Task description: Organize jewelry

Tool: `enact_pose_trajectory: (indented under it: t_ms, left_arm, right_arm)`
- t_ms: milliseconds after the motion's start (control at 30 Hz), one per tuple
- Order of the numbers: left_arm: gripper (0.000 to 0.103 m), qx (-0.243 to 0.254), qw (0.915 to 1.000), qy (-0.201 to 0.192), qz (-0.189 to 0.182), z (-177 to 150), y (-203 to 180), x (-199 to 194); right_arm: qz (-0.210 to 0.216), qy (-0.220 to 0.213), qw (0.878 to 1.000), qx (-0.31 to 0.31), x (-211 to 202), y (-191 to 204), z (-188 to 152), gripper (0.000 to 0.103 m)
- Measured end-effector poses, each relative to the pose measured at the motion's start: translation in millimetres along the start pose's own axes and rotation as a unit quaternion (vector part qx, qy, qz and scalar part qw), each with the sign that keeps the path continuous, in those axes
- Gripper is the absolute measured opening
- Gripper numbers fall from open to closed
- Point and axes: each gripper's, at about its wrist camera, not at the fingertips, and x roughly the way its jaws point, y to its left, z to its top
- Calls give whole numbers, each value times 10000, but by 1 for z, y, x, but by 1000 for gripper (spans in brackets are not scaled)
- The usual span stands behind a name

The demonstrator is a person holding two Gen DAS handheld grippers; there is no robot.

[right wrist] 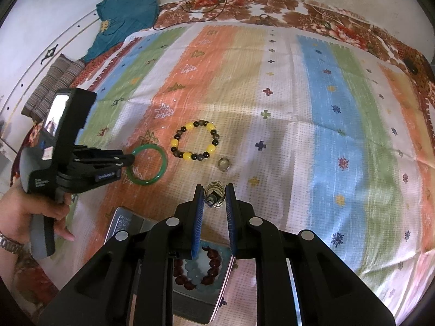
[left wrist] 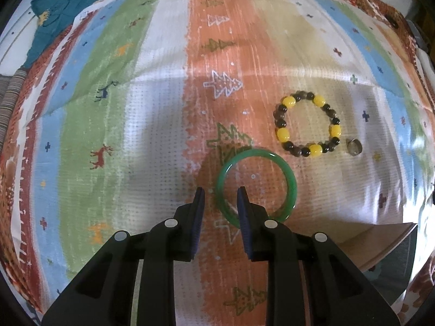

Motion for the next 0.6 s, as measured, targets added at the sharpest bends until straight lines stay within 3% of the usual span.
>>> enact_pose_trajectory:
  t_ms: [233,367,600]
  left_arm:
    - [23,0,10000,34,91,2,-2,10]
    - [8,111,9996,-6,244,3,-4,15]
    - [6,110,9995,-194,218,4,-10,-3]
  right_arm:
    - [10,15,10000,-8,1,0,2,17]
    - [0,30,10000,-27,1,0,2,17]
    - [-3,14,10000,-72,-1,2,0,17]
